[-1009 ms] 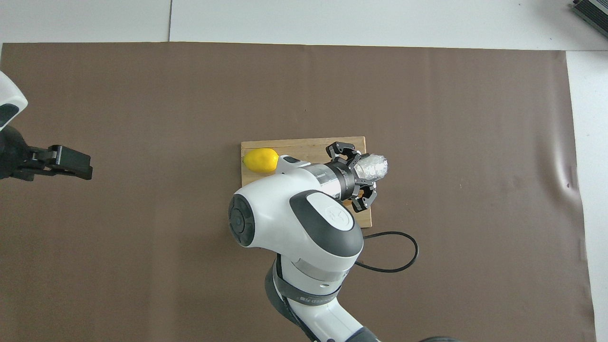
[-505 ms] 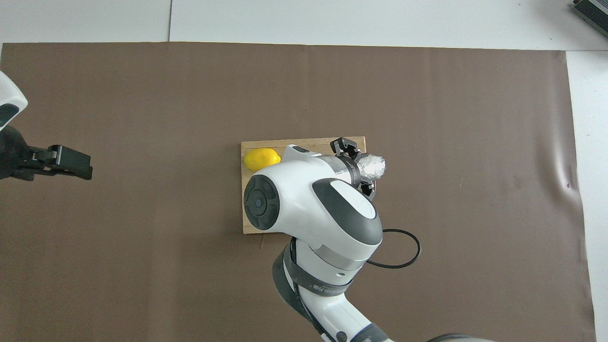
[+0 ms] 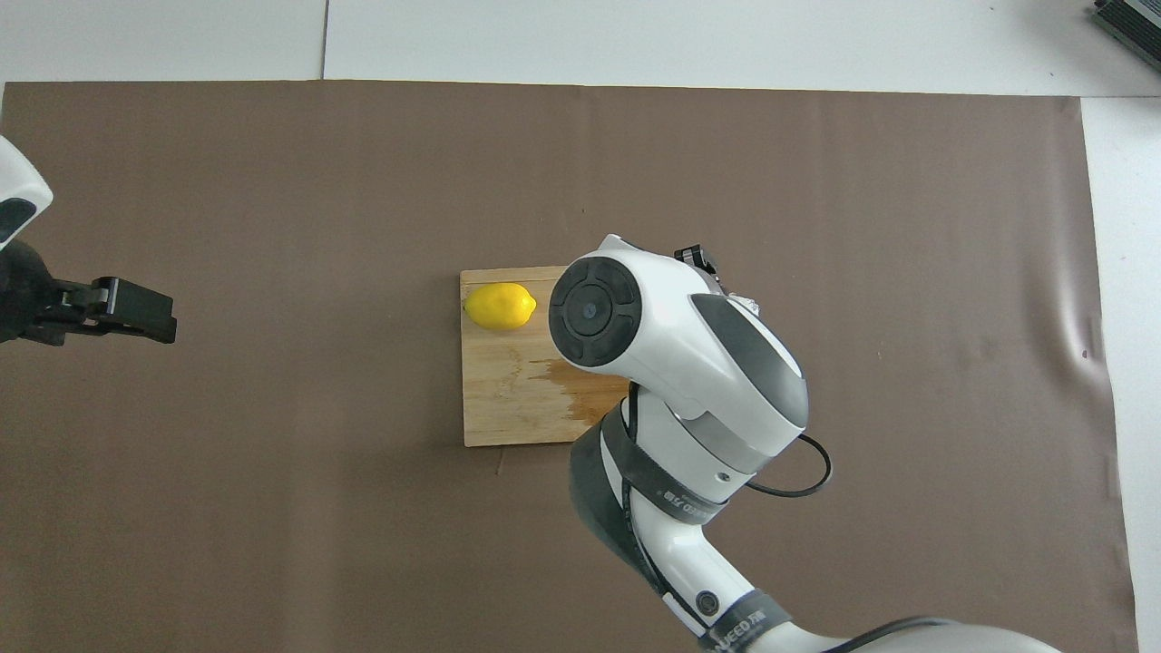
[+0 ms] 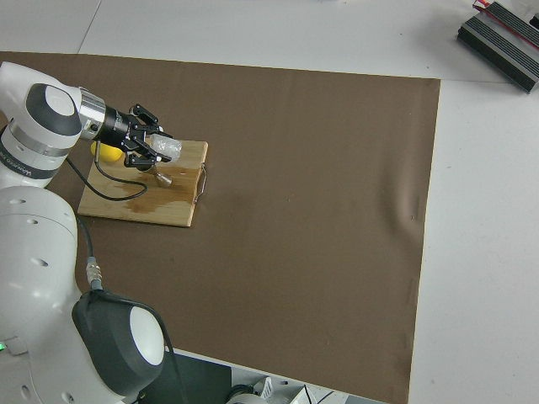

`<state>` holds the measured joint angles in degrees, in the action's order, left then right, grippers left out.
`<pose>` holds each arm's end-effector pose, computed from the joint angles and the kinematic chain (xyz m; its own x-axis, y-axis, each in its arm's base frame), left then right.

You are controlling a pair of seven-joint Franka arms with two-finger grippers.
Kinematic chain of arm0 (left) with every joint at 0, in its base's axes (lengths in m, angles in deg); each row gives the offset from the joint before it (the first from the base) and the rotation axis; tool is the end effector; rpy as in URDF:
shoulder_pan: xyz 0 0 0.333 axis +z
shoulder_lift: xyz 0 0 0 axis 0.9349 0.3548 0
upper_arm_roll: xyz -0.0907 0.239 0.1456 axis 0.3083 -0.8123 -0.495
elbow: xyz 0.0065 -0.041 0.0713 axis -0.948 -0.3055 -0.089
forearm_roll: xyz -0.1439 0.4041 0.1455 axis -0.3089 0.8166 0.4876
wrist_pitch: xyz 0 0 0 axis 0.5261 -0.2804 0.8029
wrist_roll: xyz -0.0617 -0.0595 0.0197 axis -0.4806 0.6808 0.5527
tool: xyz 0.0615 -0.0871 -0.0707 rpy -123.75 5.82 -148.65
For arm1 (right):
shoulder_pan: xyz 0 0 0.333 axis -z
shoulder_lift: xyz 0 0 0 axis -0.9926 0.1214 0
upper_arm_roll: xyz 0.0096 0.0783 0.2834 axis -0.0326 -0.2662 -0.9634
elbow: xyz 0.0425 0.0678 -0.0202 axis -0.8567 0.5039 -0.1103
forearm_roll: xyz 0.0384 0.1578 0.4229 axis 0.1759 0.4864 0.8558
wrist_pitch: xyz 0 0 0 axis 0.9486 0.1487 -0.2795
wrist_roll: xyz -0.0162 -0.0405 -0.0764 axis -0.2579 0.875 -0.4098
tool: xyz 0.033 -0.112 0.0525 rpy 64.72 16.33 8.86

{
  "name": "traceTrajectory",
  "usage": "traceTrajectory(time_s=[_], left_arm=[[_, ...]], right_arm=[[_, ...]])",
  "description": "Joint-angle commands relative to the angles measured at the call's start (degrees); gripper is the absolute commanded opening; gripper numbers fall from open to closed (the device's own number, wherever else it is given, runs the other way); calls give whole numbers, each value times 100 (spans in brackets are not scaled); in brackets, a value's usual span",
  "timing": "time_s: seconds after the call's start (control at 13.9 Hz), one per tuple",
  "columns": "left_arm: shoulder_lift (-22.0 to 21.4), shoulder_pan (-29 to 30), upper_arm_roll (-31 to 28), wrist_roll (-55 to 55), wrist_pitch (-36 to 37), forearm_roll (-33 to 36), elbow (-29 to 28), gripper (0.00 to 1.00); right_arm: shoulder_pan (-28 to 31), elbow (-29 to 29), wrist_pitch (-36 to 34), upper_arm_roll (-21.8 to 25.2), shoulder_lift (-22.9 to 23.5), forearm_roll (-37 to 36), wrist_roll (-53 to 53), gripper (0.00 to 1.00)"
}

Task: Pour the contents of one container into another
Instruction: 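Turn the white cup upright and carry it back with the right gripper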

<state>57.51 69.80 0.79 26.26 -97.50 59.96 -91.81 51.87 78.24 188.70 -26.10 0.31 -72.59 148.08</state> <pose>0.5859 -0.0664 0.5909 0.9965 -0.0422 -0.0728 -0.0417 -0.9991 0.0081 0.5944 0.3234 0.3852 -0.1180 0.8782 -0.4636 0.9845 0.1644 0.0609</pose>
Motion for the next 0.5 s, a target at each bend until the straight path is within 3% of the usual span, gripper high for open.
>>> traceTrajectory(time_s=[0.0,0.43], left_arm=[[-140,21,-8,49,54,-25,-124,100],[-140,21,-8,49,54,-25,-124,100]], right_arm=[[355,159,51,-55,-198,417,287,0],[874,273,-19,-47,-286,954,868,0]])
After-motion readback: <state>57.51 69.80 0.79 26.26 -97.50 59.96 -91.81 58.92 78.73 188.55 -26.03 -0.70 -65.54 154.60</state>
